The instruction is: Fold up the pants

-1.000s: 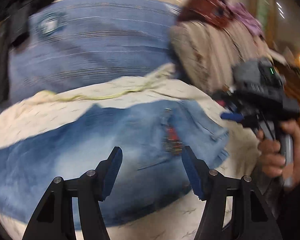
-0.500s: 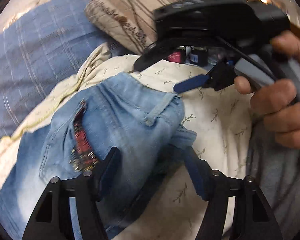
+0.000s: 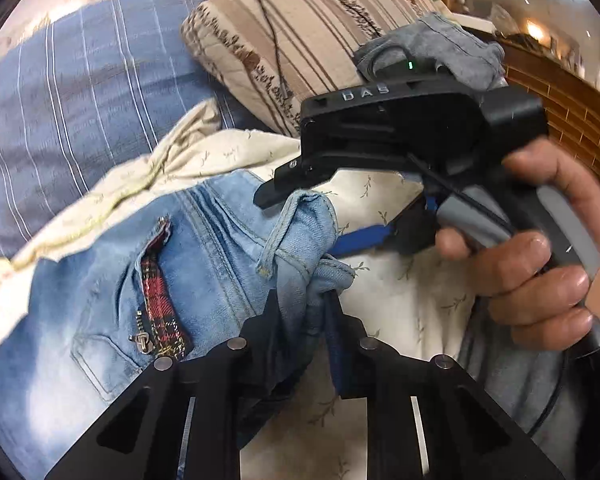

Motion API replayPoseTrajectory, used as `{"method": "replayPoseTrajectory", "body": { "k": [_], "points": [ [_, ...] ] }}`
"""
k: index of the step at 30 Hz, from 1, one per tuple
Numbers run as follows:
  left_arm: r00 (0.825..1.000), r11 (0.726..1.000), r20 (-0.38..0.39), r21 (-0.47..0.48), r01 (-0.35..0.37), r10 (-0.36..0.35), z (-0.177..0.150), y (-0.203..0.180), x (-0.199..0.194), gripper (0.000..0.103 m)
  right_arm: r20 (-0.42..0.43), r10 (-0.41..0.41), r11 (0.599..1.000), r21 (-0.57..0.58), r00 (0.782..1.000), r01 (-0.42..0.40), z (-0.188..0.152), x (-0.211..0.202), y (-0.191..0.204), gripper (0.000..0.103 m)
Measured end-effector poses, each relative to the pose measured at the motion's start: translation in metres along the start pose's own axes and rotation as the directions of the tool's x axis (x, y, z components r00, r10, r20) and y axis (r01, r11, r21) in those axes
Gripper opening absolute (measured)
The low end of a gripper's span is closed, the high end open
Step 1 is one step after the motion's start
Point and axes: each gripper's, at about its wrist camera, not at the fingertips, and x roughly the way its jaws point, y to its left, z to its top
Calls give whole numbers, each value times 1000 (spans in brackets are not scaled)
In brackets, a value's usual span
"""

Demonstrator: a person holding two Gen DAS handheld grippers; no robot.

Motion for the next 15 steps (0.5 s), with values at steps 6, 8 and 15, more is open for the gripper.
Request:
{"method": "replayPoseTrajectory", "body": {
  "k": [6, 8, 15],
  "points": [
    [999, 999, 35, -41, 20, -18, -1, 7, -3, 16, 4, 13, 999, -40, 1000, -12, -4, 1, 12, 8],
    [998, 998, 66, -49, 26, -23, 5, 8, -13, 17, 71, 27, 993, -113, 997, -19, -8, -18, 27, 7],
    [999, 995, -18, -88, 42, -43, -13, 14, 13, 24, 43, -205, 976, -69, 978, 207, -4, 0, 10, 14]
  ]
}}
